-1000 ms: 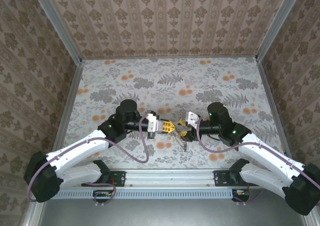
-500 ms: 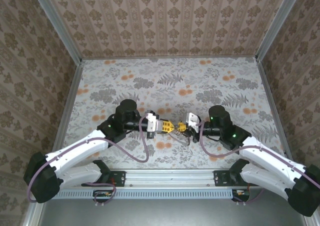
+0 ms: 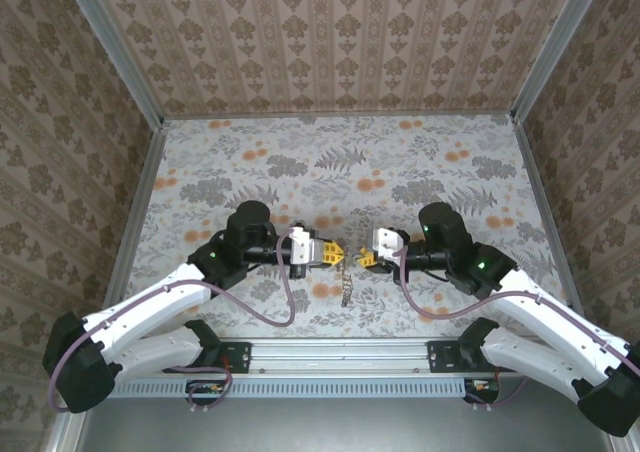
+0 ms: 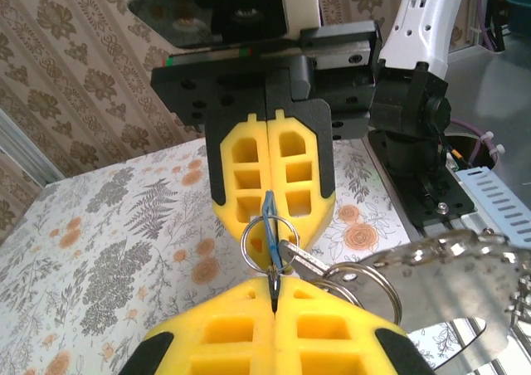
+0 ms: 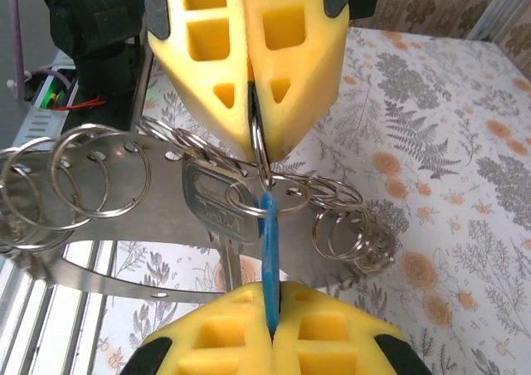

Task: Put the keys on the keyring

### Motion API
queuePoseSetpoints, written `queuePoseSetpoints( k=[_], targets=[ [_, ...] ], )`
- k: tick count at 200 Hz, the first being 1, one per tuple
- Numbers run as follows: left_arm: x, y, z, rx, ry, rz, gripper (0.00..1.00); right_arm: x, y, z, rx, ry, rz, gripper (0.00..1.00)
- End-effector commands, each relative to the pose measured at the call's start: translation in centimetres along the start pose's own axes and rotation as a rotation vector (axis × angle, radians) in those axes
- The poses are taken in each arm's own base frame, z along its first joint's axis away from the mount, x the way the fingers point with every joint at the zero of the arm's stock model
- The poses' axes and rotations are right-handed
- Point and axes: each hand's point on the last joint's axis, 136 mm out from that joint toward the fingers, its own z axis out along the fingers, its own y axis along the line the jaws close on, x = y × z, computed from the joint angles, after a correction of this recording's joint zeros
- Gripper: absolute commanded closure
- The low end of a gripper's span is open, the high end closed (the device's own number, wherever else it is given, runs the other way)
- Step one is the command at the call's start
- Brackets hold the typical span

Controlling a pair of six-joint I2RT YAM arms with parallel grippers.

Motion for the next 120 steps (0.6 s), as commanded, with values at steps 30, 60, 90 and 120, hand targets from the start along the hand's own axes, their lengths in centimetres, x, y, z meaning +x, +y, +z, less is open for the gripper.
queuePoseSetpoints(
  k=[30, 60, 90, 120],
  targets=[
    [1.2, 0.1, 0.3, -0.001, 0.053, -0.051, 1.0, -1.9, -0.7, -1.3, -0.006, 0.051, -0.011, 1.0],
    [1.7, 0.4, 0.7, -0.008, 0.064, -0.08, 1.0, -1.1, -0.6, -1.7, -0.016, 0.174, -0.041, 1.0],
    [2.5, 0.2, 1.0, -0.003, 0.079, -0.094, 1.0, -1.7, -0.7, -2.1, -0.019, 0.201, -0.07, 1.0],
    [2.5, 0.2, 1.1, -0.006, 0.071, -0.095, 1.0, -2.0, -1.1, -2.1, -0.003, 0.195, -0.071, 0.99]
  ],
)
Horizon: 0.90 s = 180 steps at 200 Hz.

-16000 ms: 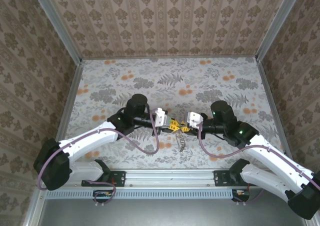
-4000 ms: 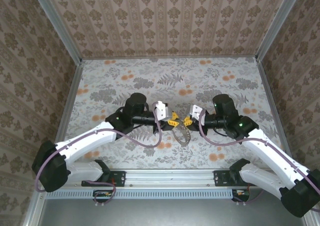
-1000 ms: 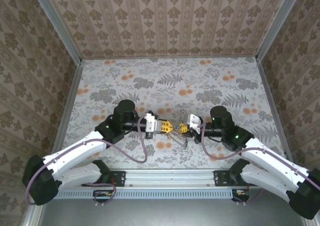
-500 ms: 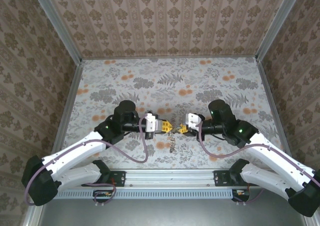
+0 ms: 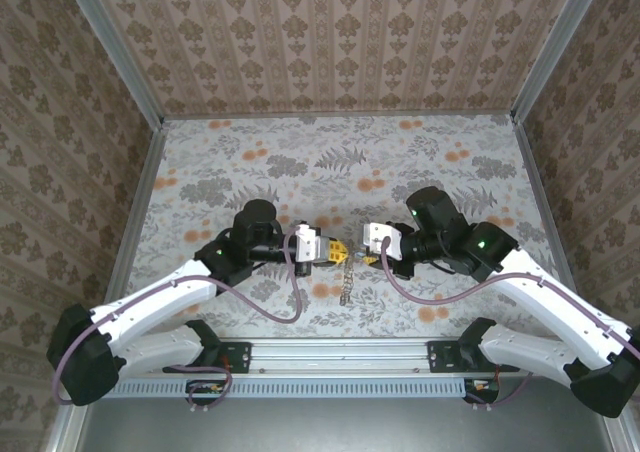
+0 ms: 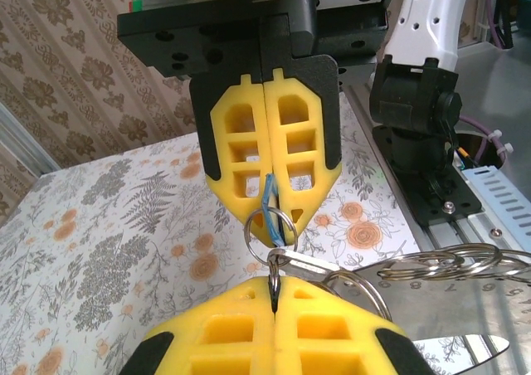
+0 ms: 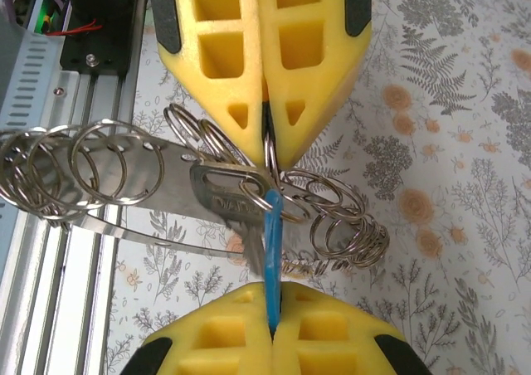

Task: Put the keys on the keyring

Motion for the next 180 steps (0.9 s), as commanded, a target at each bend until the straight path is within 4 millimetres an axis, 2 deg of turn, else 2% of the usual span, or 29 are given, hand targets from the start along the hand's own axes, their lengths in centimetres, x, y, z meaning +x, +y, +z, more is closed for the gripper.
queuePoseSetpoints(
  k=[1, 18, 36, 56, 70, 103, 134, 154, 180],
  targets=[
    [2.0, -0.2, 0.2, -0.002, 0.058, -0.075, 1.0, -1.8, -0.7, -1.3, 0.04, -0.035, -0.05, 0.99],
    [1.9, -0.2, 0.2, -0.004, 0.053, -0.073, 1.0, -1.6, -0.6, -0.9, 0.029, -0.043, -0.042, 0.94],
    [1.7, -0.2, 0.2, -0.008, 0.044, -0.071, 1.0, -1.6, -0.3, -0.5, 0.012, -0.065, -0.03, 0.84],
    [1.2, 0.0, 0.0, -0.02, 0.023, -0.057, 1.0, -0.9, 0.2, 0.3, -0.008, -0.064, -0.019, 0.76],
    [0.9, 0.1, 0.0, -0.019, 0.021, -0.05, 1.0, -0.4, 0.4, 0.7, -0.013, -0.06, -0.018, 0.67],
    [0.5, 0.0, -0.1, -0.007, 0.016, -0.039, 1.0, 0.3, 0.4, 1.6, -0.014, -0.064, -0.005, 0.54],
    [0.2, 0.0, -0.1, -0.006, 0.008, -0.035, 1.0, 0.4, -1.0, 3.2, 0.062, -0.134, 0.082, 0.47],
    [0.0, 0.2, -0.1, -0.011, 0.005, -0.03, 1.0, -0.2, -0.6, 3.9, 0.027, -0.215, 0.138, 0.47],
    [-0.1, 0.3, -0.1, -0.013, 0.004, -0.027, 1.0, 0.1, -1.1, 4.7, 0.065, -0.254, 0.184, 0.47]
  ],
)
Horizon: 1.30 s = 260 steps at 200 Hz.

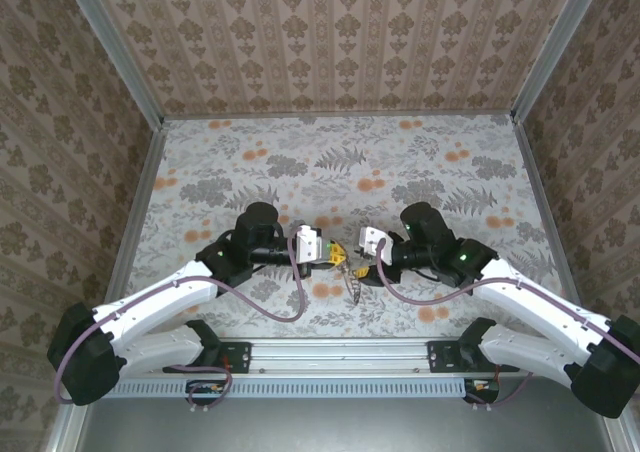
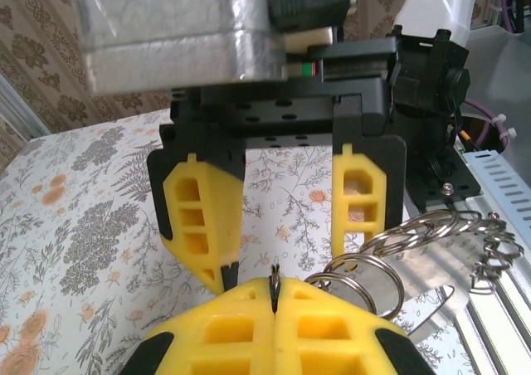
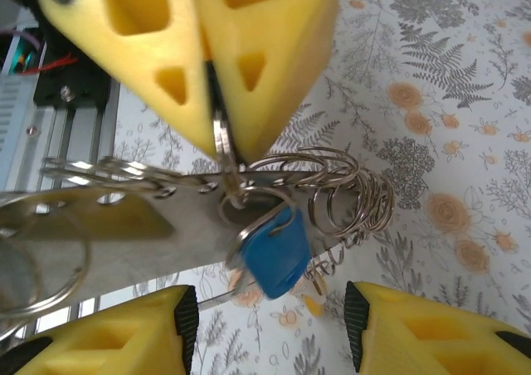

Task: Put the keys on the keyring

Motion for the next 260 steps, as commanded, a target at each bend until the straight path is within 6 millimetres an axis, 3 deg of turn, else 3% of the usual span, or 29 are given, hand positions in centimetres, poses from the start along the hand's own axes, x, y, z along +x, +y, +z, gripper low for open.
queuePoseSetpoints(
  k=[1, 32, 109, 121, 143, 223, 260],
  targets=[
    [-1.9, 0.5, -0.2, -0.005, -0.044, 0.03, 1.0, -2.3, -0.7, 0.3, 0.038, -0.138, 0.045, 0.47],
    [-2.1, 0.5, -0.2, -0.003, -0.052, 0.033, 1.0, -2.2, -2.1, 0.8, 0.129, -0.19, 0.051, 0.5],
    [-2.6, 0.8, -0.6, -0.024, -0.065, 0.044, 1.0, -1.2, -1.0, 3.3, 0.167, -0.208, 0.009, 0.45],
    [-2.7, 0.8, -0.7, -0.024, -0.067, 0.046, 1.0, -1.3, -1.5, 3.2, 0.201, -0.21, 0.012, 0.51],
    [-2.8, 0.8, -0.9, -0.031, -0.068, 0.05, 1.0, -1.5, -2.6, 2.6, 0.275, -0.232, 0.017, 0.72],
    [-2.1, 0.8, -1.7, -0.058, -0.053, 0.046, 1.0, -1.5, -1.9, 0.7, 0.273, -0.185, -0.025, 1.0],
    [-1.6, 0.7, -1.7, -0.055, -0.039, 0.038, 1.0, -2.1, -0.6, -0.1, 0.206, -0.148, -0.085, 1.0]
  ],
)
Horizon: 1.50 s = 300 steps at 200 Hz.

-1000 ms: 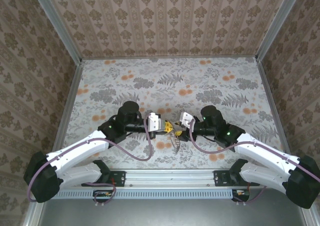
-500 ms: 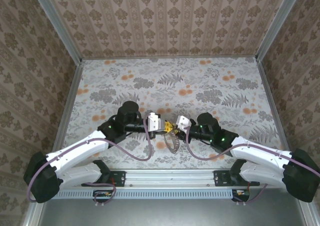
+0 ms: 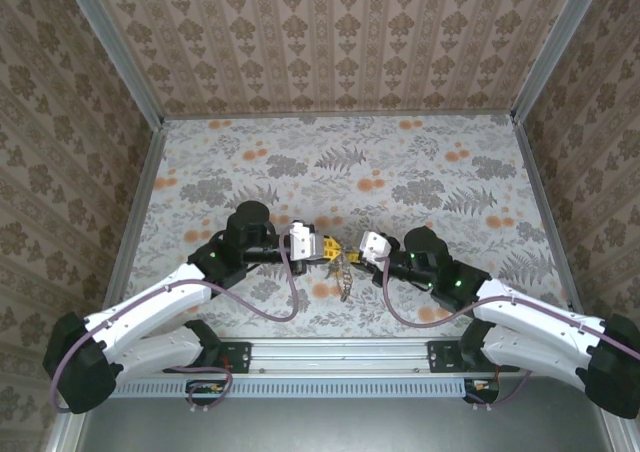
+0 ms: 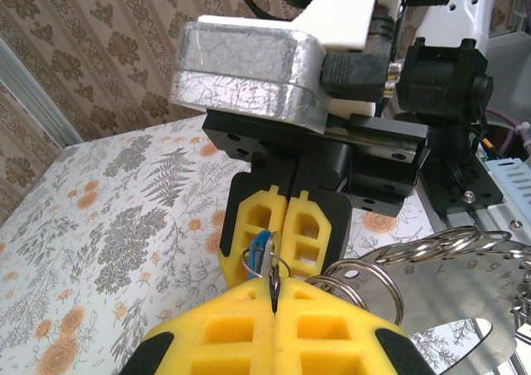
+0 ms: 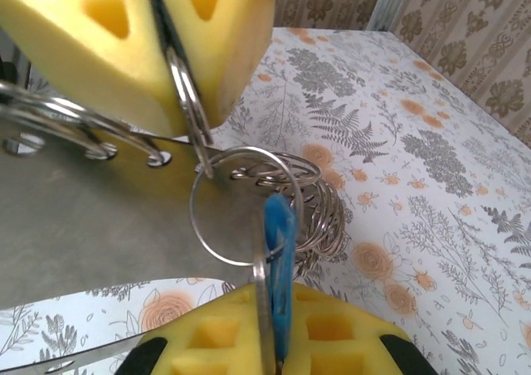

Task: Put the keys on the keyring

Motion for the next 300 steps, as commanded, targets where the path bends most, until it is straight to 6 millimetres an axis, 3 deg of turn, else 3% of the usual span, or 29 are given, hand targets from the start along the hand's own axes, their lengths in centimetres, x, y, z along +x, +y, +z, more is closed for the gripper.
queuePoseSetpoints(
  k=[1, 44, 113, 136, 178, 213, 260, 300],
  targets=[
    [-0.6, -0.1, -0.4, -0.001, -0.021, 0.013, 1.0, -1.4, 0.5, -1.0, -0.05, 0.016, -0.055, 1.0],
    [0.1, 0.1, -0.1, -0.004, 0.002, -0.004, 1.0, -1.8, 1.3, -1.8, -0.149, 0.133, -0.109, 1.0],
    [1.4, 1.3, 0.3, -0.066, 0.045, -0.064, 1.0, -3.1, -0.2, -2.7, -0.14, 0.246, -0.178, 1.0],
    [2.0, 1.8, 0.1, -0.096, 0.065, -0.099, 0.78, -2.2, -1.0, -3.4, -0.128, 0.357, -0.238, 1.0],
    [3.0, 2.7, -1.0, -0.162, 0.082, -0.141, 0.66, -1.0, -3.6, -4.7, -0.102, 0.569, -0.424, 1.0],
    [4.4, 5.0, -3.7, -0.344, 0.106, -0.199, 0.58, -1.1, -6.2, -5.6, -0.065, 0.705, -0.619, 1.0],
    [7.5, 8.9, -10.3, -0.708, 0.173, -0.338, 0.45, -1.3, -9.9, -6.6, -0.026, 0.901, -0.992, 1.0],
    [10.7, 10.1, -15.0, -0.922, 0.256, -0.476, 0.42, -3.1, -11.5, -6.0, 0.001, 0.932, -1.119, 1.0]
  ],
)
